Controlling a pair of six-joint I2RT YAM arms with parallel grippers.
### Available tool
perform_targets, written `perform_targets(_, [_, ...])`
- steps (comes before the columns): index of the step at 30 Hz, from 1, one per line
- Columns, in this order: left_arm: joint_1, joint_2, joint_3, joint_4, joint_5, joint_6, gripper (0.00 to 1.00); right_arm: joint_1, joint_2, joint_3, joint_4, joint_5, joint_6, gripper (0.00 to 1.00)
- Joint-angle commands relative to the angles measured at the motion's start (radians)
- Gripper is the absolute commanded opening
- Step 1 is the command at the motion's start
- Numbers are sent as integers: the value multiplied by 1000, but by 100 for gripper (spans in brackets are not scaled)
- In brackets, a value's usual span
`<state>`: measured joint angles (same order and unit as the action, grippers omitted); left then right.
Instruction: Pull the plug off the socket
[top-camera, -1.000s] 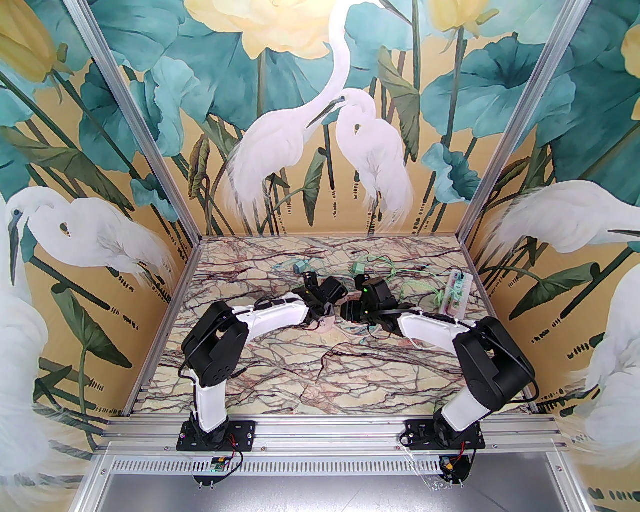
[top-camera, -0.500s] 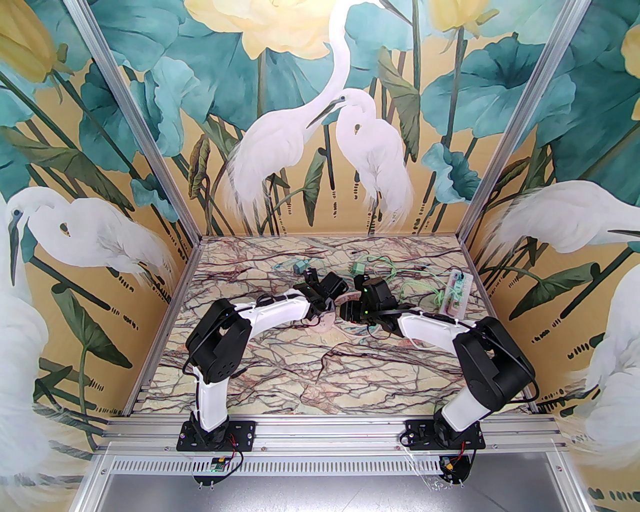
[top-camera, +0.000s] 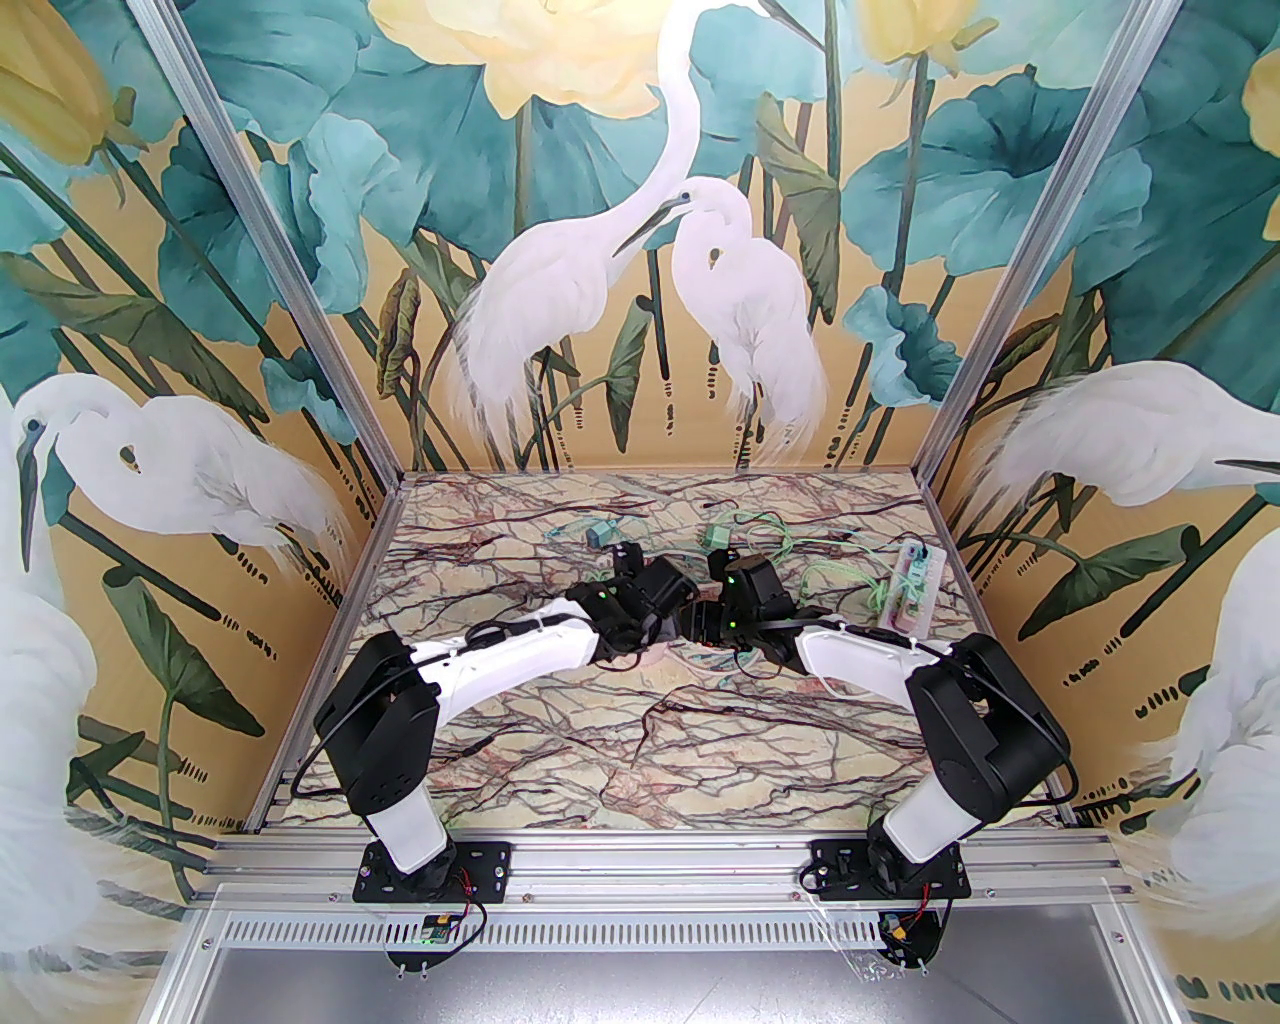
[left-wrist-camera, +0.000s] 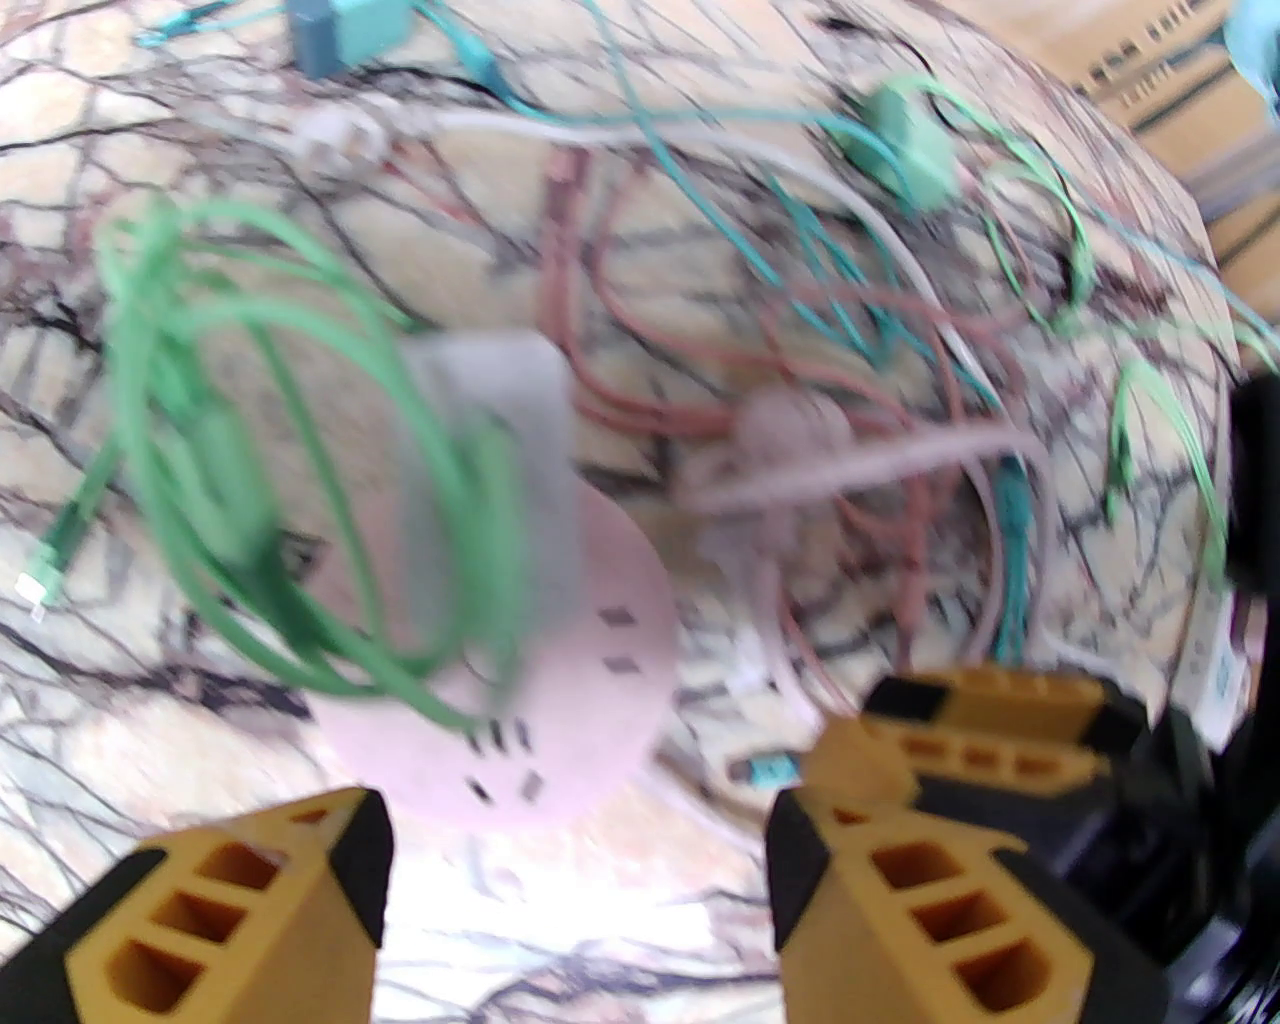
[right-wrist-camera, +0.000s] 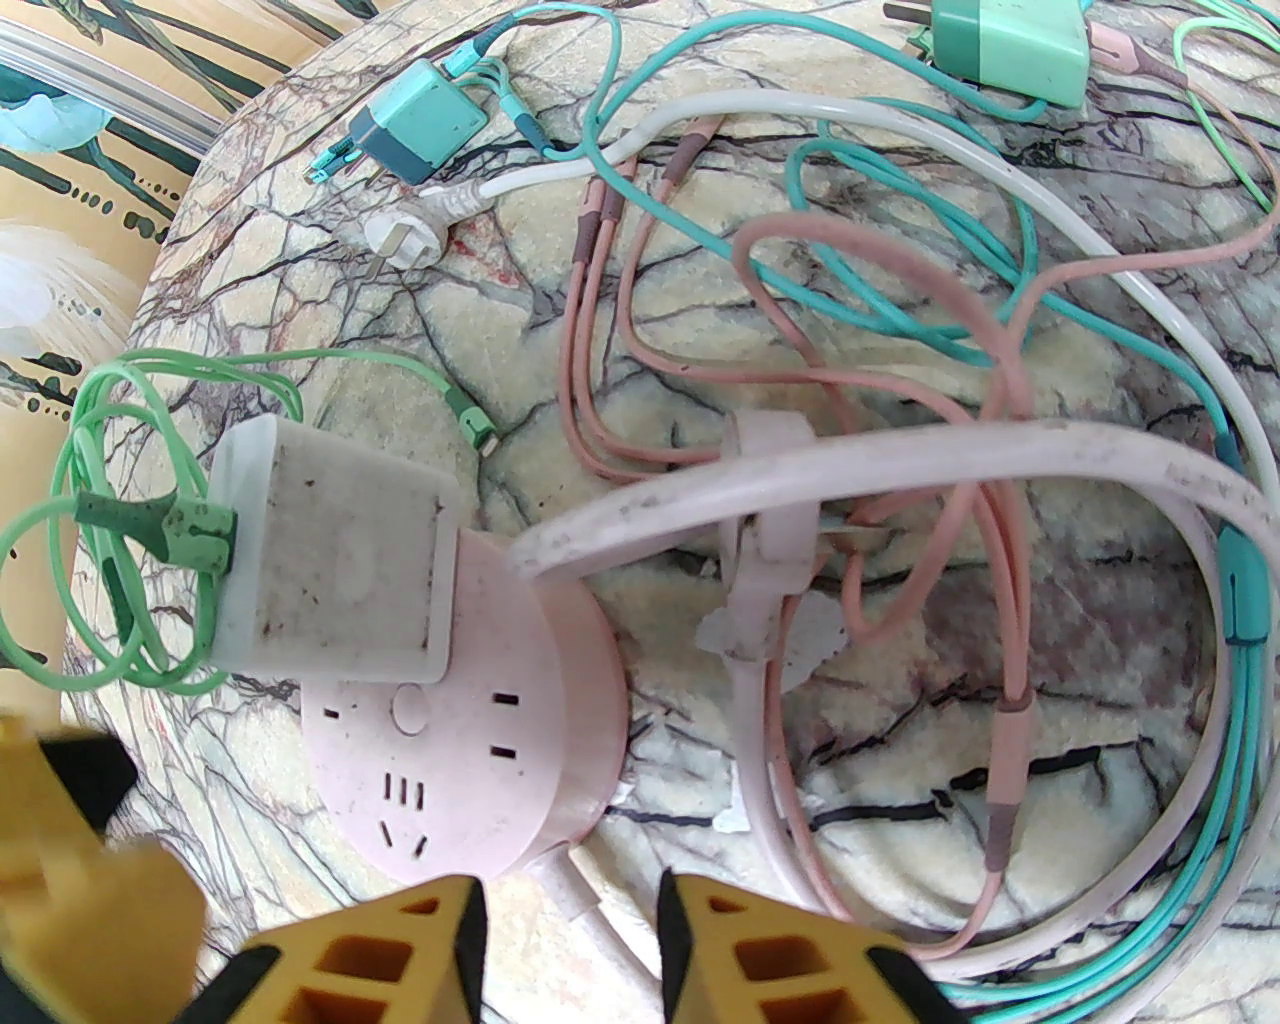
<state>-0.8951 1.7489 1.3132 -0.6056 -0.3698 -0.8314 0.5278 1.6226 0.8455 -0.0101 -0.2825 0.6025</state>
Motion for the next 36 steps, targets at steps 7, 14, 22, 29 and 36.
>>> perform_targets(7, [1, 89, 91, -19, -24, 15, 64, -5, -12, -3, 6, -2, 7, 37])
perform_targets(14, [60, 152, 99, 10, -31, 35, 64, -6, -16, -3, 5, -3, 8, 36])
perform_targets(22, [92, 162, 101, 8, -77, 68, 64, -6, -12, -4, 8, -9, 10, 36])
perform_targets(29, [109, 204, 119, 39, -72, 101, 61, -6, -10, -4, 6, -7, 9, 36])
perform_targets(36, [112, 249, 158, 34, -111, 131, 52, -5, -7, -3, 6, -12, 8, 36])
